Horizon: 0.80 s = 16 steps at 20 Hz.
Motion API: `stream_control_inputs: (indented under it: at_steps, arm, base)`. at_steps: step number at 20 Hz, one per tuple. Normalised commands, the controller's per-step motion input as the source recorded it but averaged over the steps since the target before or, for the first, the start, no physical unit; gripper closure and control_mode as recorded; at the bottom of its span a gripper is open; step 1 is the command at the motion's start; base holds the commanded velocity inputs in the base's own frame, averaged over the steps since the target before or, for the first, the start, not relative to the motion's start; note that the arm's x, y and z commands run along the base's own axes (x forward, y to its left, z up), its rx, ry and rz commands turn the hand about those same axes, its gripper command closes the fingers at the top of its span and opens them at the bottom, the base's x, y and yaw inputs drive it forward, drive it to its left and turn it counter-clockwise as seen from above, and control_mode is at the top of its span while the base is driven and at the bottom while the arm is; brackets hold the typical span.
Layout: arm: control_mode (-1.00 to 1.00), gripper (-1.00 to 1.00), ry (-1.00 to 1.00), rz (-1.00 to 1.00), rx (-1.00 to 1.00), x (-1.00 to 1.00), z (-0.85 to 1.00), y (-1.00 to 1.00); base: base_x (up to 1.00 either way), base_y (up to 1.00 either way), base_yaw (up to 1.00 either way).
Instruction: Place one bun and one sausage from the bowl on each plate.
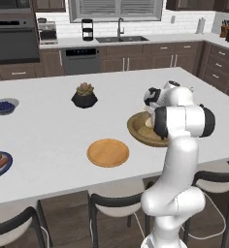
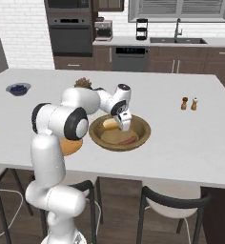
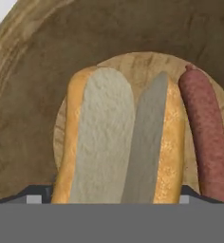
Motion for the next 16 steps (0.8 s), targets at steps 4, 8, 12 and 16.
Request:
stream_control_inputs:
  at_steps: [4, 8, 12, 16]
  arm:
    - [-1.0, 1.0, 0.0, 0.01, 0.0, -0.99, 1.0, 0.88]
    - [-1.0, 1.0, 0.0, 0.04, -0.02, -0.68, 0.27, 1.0]
    - [-1.0, 1.0, 0.0, 0.06, -0.05, -0.63, 0.07, 1.0]
    - [-1.0, 1.0, 0.0, 0.07, -0.07, -0.43, 0.0, 1.0]
  base:
    - [0.0, 0.0, 0.0]
    - [0.0, 0.0, 0.0]
    - [0.0, 0.0, 0.0]
    - [0.0, 0.0, 0.0]
